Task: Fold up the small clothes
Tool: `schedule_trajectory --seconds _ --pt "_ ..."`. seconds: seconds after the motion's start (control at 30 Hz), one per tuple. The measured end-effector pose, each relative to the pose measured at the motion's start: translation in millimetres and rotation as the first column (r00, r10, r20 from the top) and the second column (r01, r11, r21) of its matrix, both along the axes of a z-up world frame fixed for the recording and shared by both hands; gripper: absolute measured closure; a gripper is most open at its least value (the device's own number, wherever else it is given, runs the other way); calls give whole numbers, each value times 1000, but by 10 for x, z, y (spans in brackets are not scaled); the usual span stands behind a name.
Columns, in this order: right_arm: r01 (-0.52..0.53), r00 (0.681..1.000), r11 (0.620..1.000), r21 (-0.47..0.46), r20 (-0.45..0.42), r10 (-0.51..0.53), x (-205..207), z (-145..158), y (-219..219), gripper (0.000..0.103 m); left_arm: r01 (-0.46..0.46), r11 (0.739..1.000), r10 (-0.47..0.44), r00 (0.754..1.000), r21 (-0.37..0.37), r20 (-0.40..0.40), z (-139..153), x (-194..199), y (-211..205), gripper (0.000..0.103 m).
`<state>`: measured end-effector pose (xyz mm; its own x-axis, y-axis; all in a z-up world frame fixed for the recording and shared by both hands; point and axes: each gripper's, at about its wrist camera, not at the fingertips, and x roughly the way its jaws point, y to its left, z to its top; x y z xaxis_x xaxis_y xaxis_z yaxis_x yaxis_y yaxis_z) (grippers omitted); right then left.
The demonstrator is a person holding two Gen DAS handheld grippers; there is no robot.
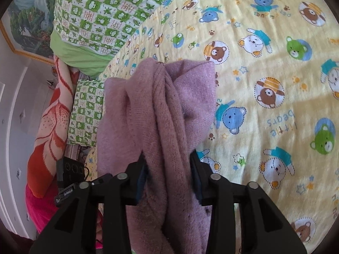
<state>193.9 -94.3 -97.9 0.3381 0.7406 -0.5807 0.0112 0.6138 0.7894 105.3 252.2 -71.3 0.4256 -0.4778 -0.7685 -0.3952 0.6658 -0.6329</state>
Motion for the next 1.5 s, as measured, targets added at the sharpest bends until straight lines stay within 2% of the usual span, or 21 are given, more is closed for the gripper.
schedule_trajectory --seconds 0.07,0.17,0.33,0.4,0.57,0.67,0.73,0.77,0.8,0.83,0.9,0.93,1.03,1.1,1.17,1.2,1.27,1.4,1.5 --pt "18 999 1000 0 -27 -18 -61 0 -40 47 14 1000 -14 1000 8 1 35 -65 -20 34" --pt "33 999 999 0 -28 -33 -185 44 -112 45 43 999 -43 999 24 -1 89 -166 -65 34" --pt "88 996 994 -59 18 -88 -474 221 -278 43 55 998 -55 998 33 -8 145 -307 -118 31" --pt "101 995 994 -49 23 -100 -598 268 -340 42 64 997 -64 998 31 -14 137 -355 -147 31" --pt "65 998 996 -62 22 -64 -827 302 -309 41 106 993 -104 994 51 -33 96 -435 -228 31" --pt "50 999 995 -81 11 -50 -903 238 -242 40 135 987 -133 991 90 -28 75 -467 -318 31" --pt "51 999 996 -77 -5 -52 -911 147 -203 40 163 981 -161 986 109 -30 62 -460 -379 33" --pt "47 999 996 -76 -9 -48 -909 103 -181 40 178 978 -176 984 111 -29 61 -449 -412 39" --pt "41 999 996 -74 -15 -42 -898 57 -153 40 202 974 -200 979 101 -26 58 -437 -454 54" --pt "33 999 997 -69 -20 -35 -891 26 -128 42 223 970 -221 975 100 -31 54 -424 -495 60" --pt "-1 1000 999 -38 -23 1 -873 -12 -62 68 237 967 -235 972 98 -26 90 -429 -502 78" --pt "-13 1000 999 -31 -29 12 -875 -10 -31 84 230 971 -230 973 70 -7 138 -438 -470 79" --pt "-10 1000 999 42 -27 12 -893 133 -60 88 198 980 -196 977 -22 81 390 -502 -303 83" --pt "8 1000 988 156 5 -9 -920 314 -159 89 214 977 -210 971 -25 118 510 -532 -254 83" --pt "3 999 983 186 37 -10 -924 446 -230 89 246 969 -245 963 7 116 526 -538 -271 84" --pt "-9 999 987 162 47 2 -915 478 -245 89 266 964 -267 958 28 100 480 -541 -294 85" --pt "-53 997 998 43 58 50 -893 467 -186 89 288 956 -292 955 59 59 345 -522 -369 85" --pt "-120 992 982 -148 25 125 -850 193 -54 89 315 940 -318 948 133 -3 134 -539 -466 85" --pt "-117 991 970 -211 31 127 -845 39 -15 89 321 929 -325 946 182 -9 156 -540 -531 83"
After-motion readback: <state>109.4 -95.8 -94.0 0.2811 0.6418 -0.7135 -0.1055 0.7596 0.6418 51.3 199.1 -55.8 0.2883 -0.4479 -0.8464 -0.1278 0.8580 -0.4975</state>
